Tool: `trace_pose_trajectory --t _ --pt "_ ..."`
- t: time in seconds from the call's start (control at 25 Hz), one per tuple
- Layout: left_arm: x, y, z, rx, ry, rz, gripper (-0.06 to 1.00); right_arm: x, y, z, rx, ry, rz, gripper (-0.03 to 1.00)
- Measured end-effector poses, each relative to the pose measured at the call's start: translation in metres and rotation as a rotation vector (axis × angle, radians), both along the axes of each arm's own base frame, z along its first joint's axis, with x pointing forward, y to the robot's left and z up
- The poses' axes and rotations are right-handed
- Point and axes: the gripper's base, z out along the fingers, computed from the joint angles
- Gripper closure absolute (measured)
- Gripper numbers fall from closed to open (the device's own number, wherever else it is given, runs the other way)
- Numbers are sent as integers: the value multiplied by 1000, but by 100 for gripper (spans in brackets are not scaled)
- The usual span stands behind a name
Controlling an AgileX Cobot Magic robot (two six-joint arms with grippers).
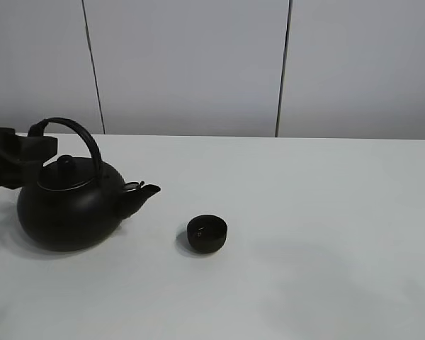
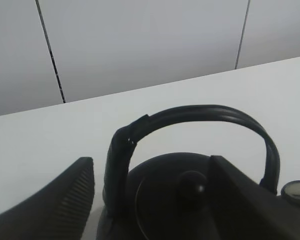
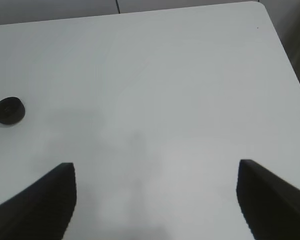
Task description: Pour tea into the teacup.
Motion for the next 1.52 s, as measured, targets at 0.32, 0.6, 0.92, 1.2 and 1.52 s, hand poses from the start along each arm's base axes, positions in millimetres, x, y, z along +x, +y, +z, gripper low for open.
trace_pose_trajectory --t 0.32,0.6,0.92,1.2,1.52 --pt "-15 5 31 37 -1 16 47 0 0 0 0 0 0 37" --pt "-7 8 106 28 122 75 34 0 0 0 0 0 0 37" --pt "11 34 187 57 188 357 25 0 0 0 0 0 0 37" --pt "-8 85 202 57 193 560 25 0 0 0 0 0 0 37" --pt "-47 87 225 97 172 541 25 0 0 0 0 0 0 37"
